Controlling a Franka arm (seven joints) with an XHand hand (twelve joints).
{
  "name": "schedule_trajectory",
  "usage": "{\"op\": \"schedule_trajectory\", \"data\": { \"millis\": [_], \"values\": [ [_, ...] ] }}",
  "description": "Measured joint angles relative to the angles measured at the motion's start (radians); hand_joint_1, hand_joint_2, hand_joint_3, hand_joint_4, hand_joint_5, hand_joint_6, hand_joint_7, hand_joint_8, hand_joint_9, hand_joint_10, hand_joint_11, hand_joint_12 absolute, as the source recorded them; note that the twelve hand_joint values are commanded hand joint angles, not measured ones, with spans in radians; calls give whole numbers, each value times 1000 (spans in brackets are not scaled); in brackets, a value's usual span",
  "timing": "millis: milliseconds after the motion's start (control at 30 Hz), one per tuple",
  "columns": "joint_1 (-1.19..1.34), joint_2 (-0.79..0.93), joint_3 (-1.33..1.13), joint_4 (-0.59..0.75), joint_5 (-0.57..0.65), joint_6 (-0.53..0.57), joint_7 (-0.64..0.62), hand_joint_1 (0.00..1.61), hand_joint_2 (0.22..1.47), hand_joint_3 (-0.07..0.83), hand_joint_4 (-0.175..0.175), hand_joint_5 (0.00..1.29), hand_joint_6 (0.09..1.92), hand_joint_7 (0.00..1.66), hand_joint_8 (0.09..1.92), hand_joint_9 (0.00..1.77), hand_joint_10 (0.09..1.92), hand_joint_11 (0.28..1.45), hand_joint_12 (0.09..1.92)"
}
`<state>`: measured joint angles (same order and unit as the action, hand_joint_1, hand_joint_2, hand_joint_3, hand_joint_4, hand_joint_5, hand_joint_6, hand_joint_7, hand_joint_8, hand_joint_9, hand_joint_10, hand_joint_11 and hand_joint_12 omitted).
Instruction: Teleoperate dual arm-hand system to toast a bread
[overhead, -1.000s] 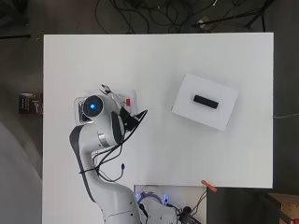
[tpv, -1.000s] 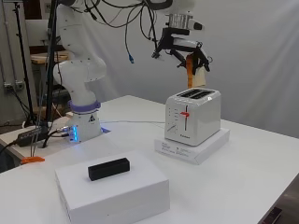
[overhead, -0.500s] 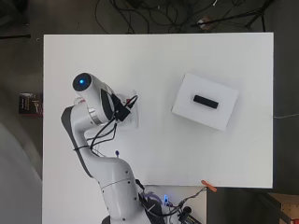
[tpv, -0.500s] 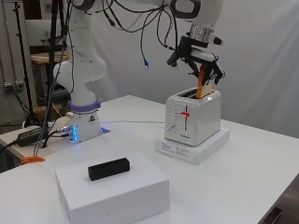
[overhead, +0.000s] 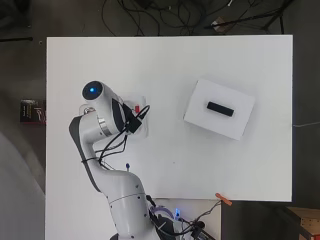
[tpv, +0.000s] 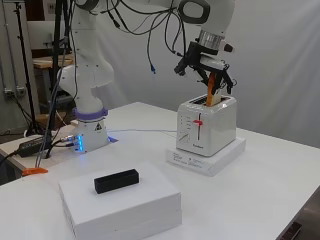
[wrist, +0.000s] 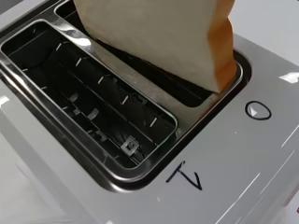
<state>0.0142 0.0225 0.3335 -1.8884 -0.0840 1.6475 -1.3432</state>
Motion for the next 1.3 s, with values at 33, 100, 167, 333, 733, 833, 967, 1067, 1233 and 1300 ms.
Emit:
{"op": "schedule_trajectory", "data": {
  "millis": [33, 100, 167, 333, 733, 833, 967, 1067, 1233, 1300],
  "values": [
    [1, -1, 0, -9, 1, 5, 5, 904, 1222, 0, 175, 776, 1286, 1354, 87, 1445, 87, 699, 419],
    [2, 1, 0, -15, 3, 7, 11, 903, 1221, 1, 175, 775, 1286, 1351, 87, 1444, 87, 716, 369],
    [3, 7, 1, -3, 5, 3, 17, 905, 1220, 0, 175, 778, 1283, 1350, 87, 1444, 87, 729, 336],
    [8, 15, 10, 21, 12, -5, 37, 910, 1218, 0, 175, 782, 1276, 1350, 87, 1445, 87, 747, 327],
    [17, 77, -3, 67, 23, -54, 119, 47, 1009, -6, -43, 351, 87, 420, 87, 569, 87, 469, 87],
    [11, 88, -47, 59, 64, -28, 142, 4, 983, -12, -72, 331, 87, 381, 87, 552, 87, 456, 87],
    [-3, 17, -110, -27, 83, 96, 229, 0, 978, -8, -99, 281, 87, 365, 87, 520, 87, 453, 87],
    [-70, -16, -103, -51, 87, 128, 282, 2, 1002, 3, -97, 287, 87, 362, 87, 510, 87, 447, 87],
    [-147, 24, -144, -67, 71, 161, 298, 0, 1009, 4, -49, 239, 87, 297, 87, 406, 87, 424, 87],
    [-143, 36, -183, -87, 36, 174, 352, 0, 1042, 4, -72, 243, 87, 387, 87, 532, 87, 471, 87]
  ]
}}
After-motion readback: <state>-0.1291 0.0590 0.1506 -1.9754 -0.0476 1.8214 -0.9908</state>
